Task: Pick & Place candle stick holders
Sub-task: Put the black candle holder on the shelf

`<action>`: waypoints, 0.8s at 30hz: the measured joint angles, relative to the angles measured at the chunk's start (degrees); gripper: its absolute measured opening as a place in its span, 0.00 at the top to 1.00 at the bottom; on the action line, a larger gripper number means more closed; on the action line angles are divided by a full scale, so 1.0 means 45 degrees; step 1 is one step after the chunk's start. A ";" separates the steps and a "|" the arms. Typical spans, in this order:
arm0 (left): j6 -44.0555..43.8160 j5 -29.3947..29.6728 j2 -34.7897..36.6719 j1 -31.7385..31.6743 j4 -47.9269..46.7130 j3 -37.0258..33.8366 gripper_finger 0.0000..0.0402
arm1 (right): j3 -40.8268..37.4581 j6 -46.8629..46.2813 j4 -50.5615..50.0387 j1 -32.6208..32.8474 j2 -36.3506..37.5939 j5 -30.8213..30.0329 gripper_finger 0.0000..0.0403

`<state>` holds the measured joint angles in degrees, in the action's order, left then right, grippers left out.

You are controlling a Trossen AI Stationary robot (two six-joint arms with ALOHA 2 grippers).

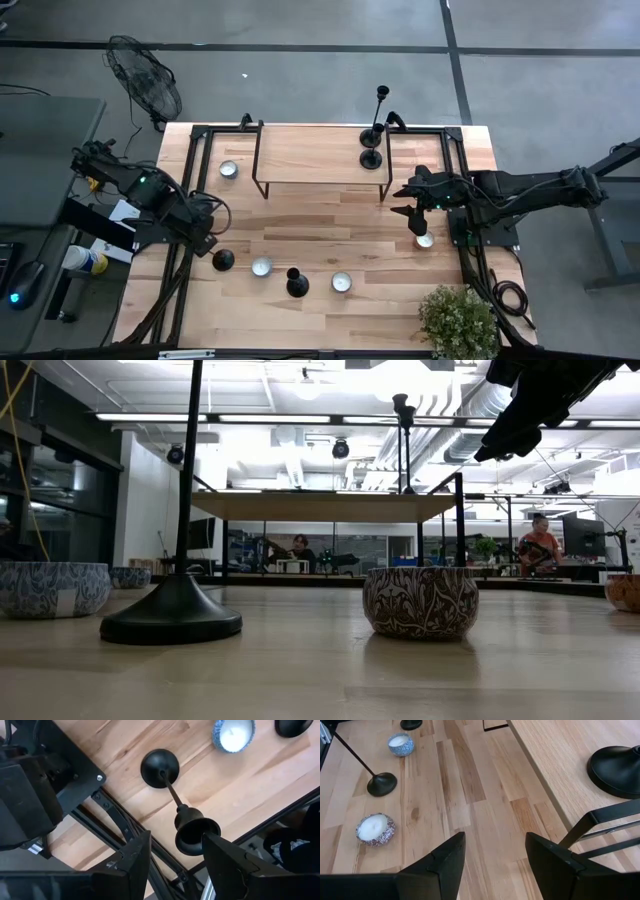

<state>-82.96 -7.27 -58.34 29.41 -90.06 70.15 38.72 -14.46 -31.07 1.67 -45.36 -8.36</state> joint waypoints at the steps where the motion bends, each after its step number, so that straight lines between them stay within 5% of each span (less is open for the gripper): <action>1: 0.0013 -0.0031 -0.0050 0.0000 0.0008 0.0000 0.58 | 0.0000 0.0000 0.0005 0.0000 0.0000 0.0000 0.50; 24: 0.0321 -0.0258 -0.1192 -0.0024 0.0014 -0.0005 0.58 | 0.0000 0.0000 0.0005 -0.0005 0.0000 0.0102 0.50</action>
<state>-81.52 -8.43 -63.70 29.30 -90.00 70.13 38.72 -14.46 -31.05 1.65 -45.36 -7.90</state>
